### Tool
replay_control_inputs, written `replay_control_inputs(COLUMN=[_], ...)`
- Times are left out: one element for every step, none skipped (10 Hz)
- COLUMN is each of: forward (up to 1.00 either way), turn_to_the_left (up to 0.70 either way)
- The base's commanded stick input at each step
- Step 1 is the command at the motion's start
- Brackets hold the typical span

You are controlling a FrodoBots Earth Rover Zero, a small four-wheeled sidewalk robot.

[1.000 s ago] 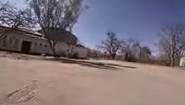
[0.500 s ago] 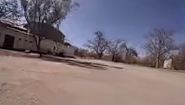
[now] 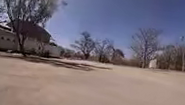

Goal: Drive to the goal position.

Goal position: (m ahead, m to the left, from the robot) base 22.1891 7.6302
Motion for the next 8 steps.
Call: replay_control_inputs(forward=[1.00, 1.00, 1.00, 1.00, 1.00, 1.00, 1.00, 1.00], turn_to_the_left=[0.00, 0.00, 0.00, 0.00, 0.00, 0.00, 0.00, 0.00])
